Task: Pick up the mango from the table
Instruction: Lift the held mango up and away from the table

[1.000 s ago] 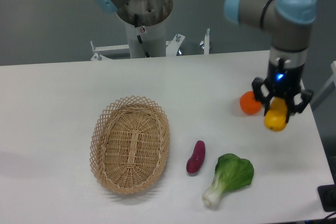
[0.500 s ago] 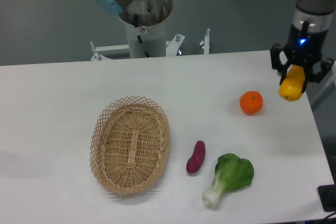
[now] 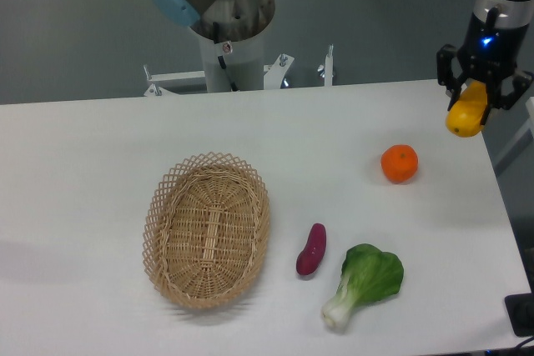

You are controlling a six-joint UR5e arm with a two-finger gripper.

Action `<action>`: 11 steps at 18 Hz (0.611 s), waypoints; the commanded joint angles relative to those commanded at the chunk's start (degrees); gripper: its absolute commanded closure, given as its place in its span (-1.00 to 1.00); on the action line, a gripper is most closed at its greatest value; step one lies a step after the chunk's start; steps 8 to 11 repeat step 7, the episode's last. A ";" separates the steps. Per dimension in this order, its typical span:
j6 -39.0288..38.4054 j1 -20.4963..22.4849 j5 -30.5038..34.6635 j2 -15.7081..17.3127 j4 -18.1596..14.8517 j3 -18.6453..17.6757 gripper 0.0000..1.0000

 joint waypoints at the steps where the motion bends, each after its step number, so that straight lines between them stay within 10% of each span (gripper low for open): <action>1: 0.00 0.00 0.00 0.00 0.00 0.00 -0.09; 11: 0.00 -0.35 0.00 0.00 0.18 -0.09 -0.12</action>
